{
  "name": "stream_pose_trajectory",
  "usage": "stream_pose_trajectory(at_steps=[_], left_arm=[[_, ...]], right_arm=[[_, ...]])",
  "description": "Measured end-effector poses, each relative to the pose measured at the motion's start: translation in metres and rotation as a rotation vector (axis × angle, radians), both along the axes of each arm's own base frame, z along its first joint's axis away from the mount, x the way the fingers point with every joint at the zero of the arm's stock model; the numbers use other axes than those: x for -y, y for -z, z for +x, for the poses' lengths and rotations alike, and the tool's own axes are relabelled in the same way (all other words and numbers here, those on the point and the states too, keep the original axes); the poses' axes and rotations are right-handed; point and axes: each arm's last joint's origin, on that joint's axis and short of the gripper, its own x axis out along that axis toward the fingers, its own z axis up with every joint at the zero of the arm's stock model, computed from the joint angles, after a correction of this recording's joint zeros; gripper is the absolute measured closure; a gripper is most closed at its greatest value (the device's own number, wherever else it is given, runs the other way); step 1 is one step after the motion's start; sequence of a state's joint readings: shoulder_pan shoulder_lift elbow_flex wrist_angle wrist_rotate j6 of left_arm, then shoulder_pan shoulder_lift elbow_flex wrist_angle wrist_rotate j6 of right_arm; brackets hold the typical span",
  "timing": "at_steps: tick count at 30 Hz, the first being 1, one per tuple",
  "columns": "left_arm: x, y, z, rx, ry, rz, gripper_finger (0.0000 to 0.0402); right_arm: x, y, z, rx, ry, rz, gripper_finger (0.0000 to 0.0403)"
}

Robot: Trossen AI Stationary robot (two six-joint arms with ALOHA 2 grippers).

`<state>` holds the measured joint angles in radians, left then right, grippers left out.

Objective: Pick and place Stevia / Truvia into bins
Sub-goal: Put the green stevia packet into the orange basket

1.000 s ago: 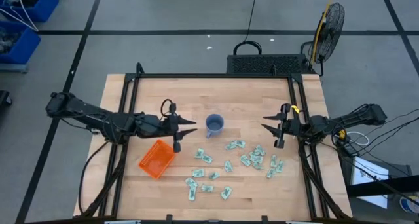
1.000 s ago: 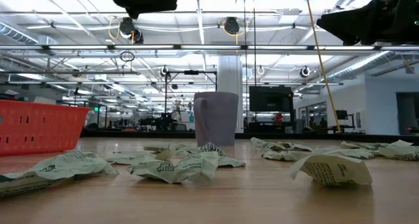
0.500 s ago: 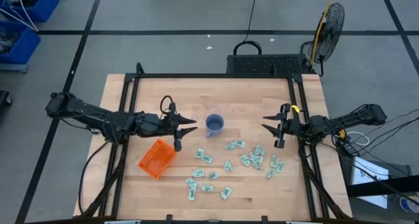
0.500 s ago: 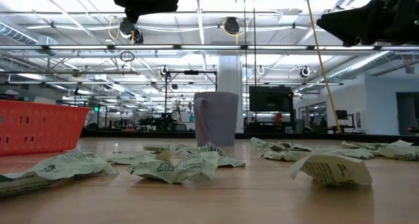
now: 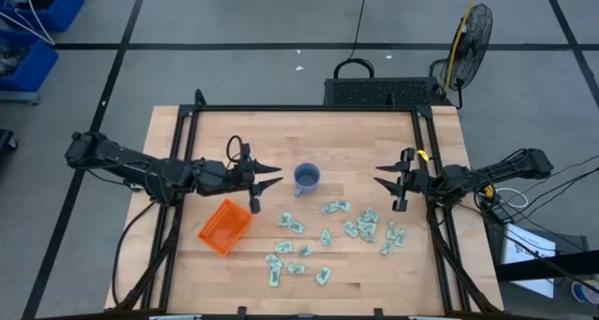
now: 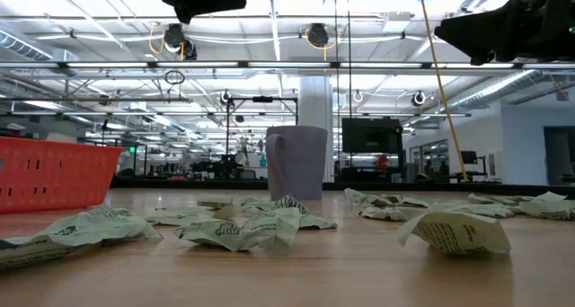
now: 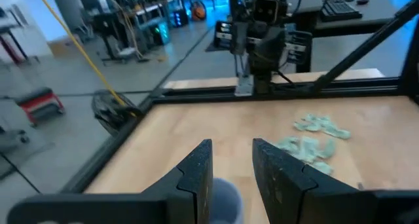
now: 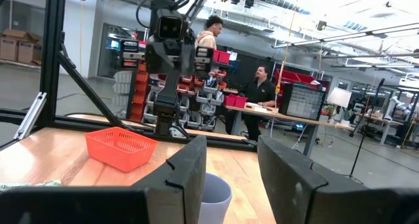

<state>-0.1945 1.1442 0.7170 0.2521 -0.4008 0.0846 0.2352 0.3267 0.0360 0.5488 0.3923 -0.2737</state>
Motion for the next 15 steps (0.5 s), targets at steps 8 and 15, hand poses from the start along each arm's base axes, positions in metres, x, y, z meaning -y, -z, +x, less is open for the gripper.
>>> stream_pose_trajectory(at_steps=[8, 15], left_arm=[[-0.0001, -0.0039, 0.0006, 0.042, -0.002, -0.010, 0.0286], [-0.0010, -0.0060, 0.0009, 0.065, -0.007, -0.025, 0.0286]], right_arm=[[0.0000, 0.0000, 0.0000, 0.000, 0.000, 0.000, 0.0273], [0.0000, 0.0000, 0.0000, 0.000, 0.000, 0.000, 0.0273]])
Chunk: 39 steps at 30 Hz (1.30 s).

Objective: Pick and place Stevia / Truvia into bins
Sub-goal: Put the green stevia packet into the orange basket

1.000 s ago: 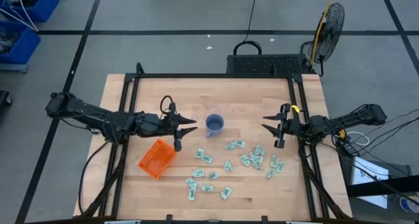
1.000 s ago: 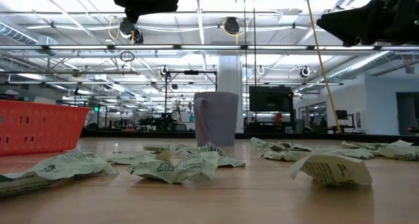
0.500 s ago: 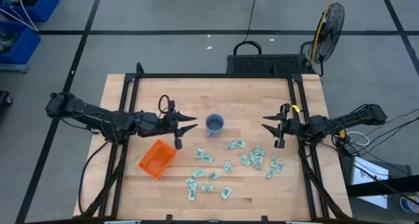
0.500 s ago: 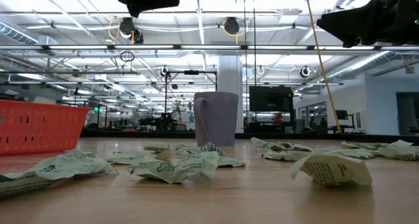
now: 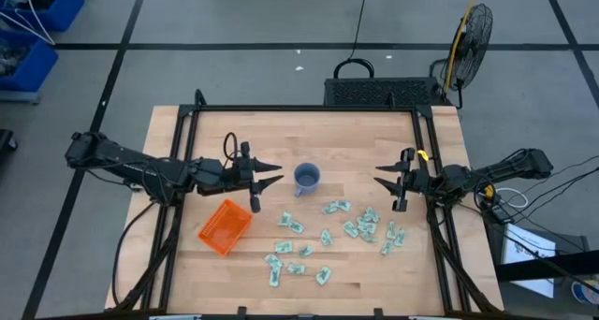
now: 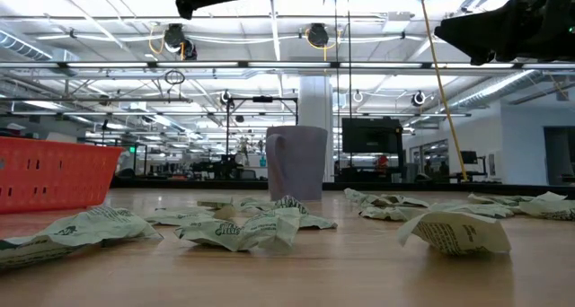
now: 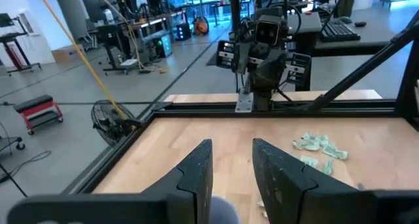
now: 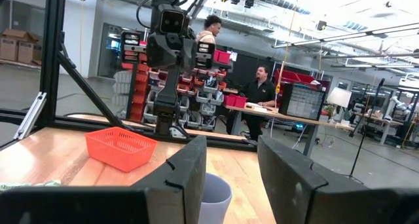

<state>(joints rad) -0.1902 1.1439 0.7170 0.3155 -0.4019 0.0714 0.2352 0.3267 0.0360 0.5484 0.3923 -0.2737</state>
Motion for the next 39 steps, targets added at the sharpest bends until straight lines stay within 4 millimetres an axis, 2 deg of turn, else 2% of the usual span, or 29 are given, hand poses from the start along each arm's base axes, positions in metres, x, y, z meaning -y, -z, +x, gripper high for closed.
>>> stream_pose_trajectory(at_steps=[23, 29, 32, 35, 39], left_arm=[[-0.008, -0.004, 0.002, 0.047, -0.021, -0.009, 0.0286], [-0.016, 0.007, 0.015, 0.068, -0.029, -0.211, 0.0286], [-0.019, 0.016, 0.021, 0.019, 0.021, -0.219, 0.0286], [-0.022, 0.022, 0.026, -0.011, 0.051, -0.154, 0.0286], [-0.028, 0.029, 0.029, -0.036, -0.027, -0.175, 0.0286]], right_arm=[[0.000, 0.000, 0.000, -0.001, 0.002, -0.009, 0.0273], [0.000, 0.000, 0.000, -0.001, 0.003, -0.014, 0.0273], [0.000, 0.000, 0.000, -0.005, 0.007, -0.032, 0.0273], [0.000, 0.000, 0.000, -0.005, 0.008, -0.033, 0.0273], [0.000, 0.000, 0.000, -0.005, 0.008, -0.033, 0.0273]])
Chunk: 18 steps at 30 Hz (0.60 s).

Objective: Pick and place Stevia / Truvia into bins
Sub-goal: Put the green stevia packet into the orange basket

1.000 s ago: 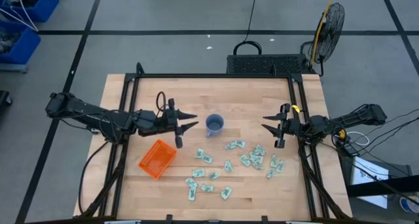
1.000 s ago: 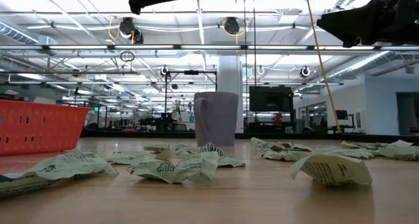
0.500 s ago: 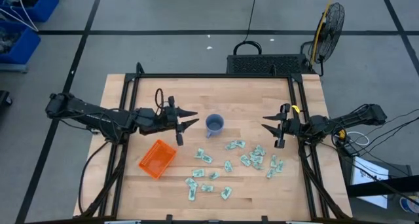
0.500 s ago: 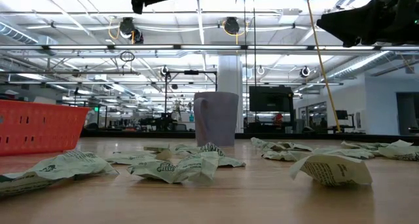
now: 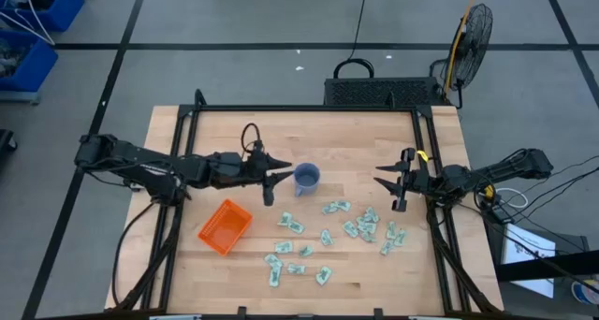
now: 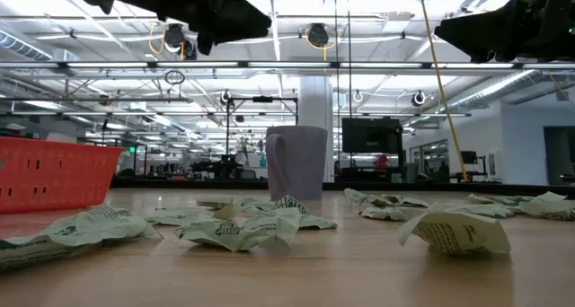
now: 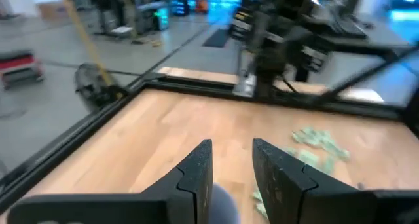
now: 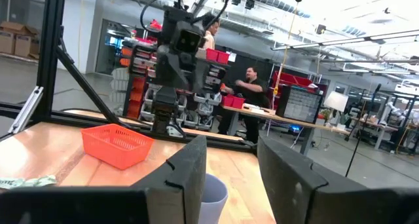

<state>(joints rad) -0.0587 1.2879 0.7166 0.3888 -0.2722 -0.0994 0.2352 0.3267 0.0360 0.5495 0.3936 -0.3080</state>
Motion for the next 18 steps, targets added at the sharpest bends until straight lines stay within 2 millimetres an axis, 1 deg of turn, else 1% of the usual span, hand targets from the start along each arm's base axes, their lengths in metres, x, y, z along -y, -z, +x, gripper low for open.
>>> stream_pose_trajectory(at_steps=[2, 4, 9, 12, 16, 18], left_arm=[[-0.0030, 0.0017, 0.0003, -0.005, -0.028, -0.037, 0.0286], [-0.0043, 0.0012, 0.0008, 0.004, 0.003, -0.062, 0.0286], [-0.0054, 0.0004, 0.0006, 0.008, 0.018, -0.068, 0.0286], [-0.0054, -0.0027, -0.0007, 0.020, 0.023, -0.047, 0.0286], [-0.0032, -0.0020, -0.0005, 0.004, 0.040, 0.006, 0.0286], [-0.0020, -0.0028, -0.0006, 0.011, 0.045, 0.006, 0.0286]], right_arm=[[0.0000, 0.0000, 0.0000, 0.000, 0.000, 0.000, 0.0273], [0.0000, 0.0001, 0.0000, -0.001, 0.000, 0.000, 0.0273], [0.0000, 0.0001, 0.0001, -0.001, 0.000, 0.000, 0.0273], [0.0000, 0.0001, 0.0001, -0.001, 0.000, 0.000, 0.0273], [0.0000, 0.0002, 0.0001, -0.002, 0.000, -0.001, 0.0273], [0.0000, 0.0003, 0.0001, -0.003, 0.000, -0.001, 0.0273]])
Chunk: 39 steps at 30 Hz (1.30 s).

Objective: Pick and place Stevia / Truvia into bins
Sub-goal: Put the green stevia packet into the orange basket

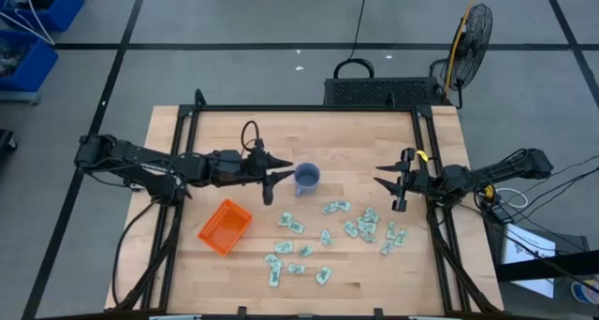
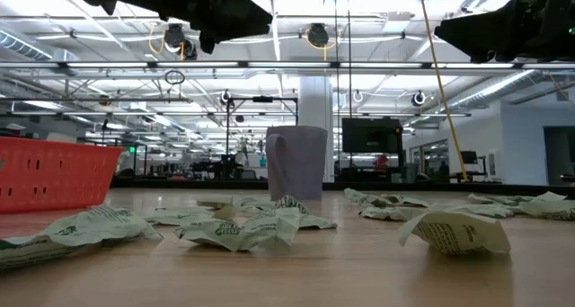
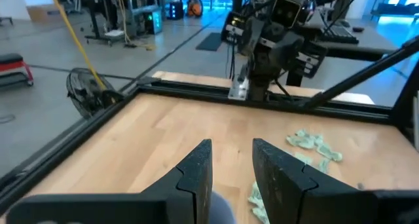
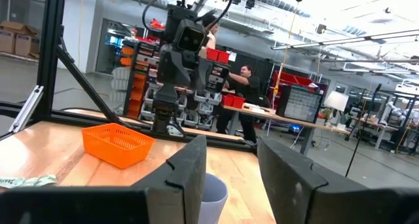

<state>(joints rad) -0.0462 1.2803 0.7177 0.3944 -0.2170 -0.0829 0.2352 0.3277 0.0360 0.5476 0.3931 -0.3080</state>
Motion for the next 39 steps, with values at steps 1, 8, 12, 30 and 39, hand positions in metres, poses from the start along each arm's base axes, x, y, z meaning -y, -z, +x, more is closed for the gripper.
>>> stream_pose_trajectory(at_steps=[1, 8, 12, 30, 39], left_arm=[[0.000, 0.001, 0.000, -0.005, -0.001, -0.010, 0.0286], [-0.007, 0.009, -0.002, -0.066, -0.063, -0.138, 0.0286], [-0.010, 0.012, -0.003, -0.082, -0.090, -0.192, 0.0286], [-0.015, 0.012, -0.003, -0.076, -0.093, -0.273, 0.0286], [0.045, 0.021, 0.000, -0.300, 0.172, -0.012, 0.0286]], right_arm=[[0.000, 0.000, 0.000, 0.000, 0.000, 0.000, 0.0273], [0.000, 0.000, 0.000, 0.000, 0.000, 0.000, 0.0273], [0.000, 0.000, 0.000, 0.000, 0.000, 0.000, 0.0273], [0.000, 0.001, 0.000, -0.006, -0.002, 0.007, 0.0273], [-0.001, 0.003, 0.002, -0.033, 0.005, -0.028, 0.0273]])
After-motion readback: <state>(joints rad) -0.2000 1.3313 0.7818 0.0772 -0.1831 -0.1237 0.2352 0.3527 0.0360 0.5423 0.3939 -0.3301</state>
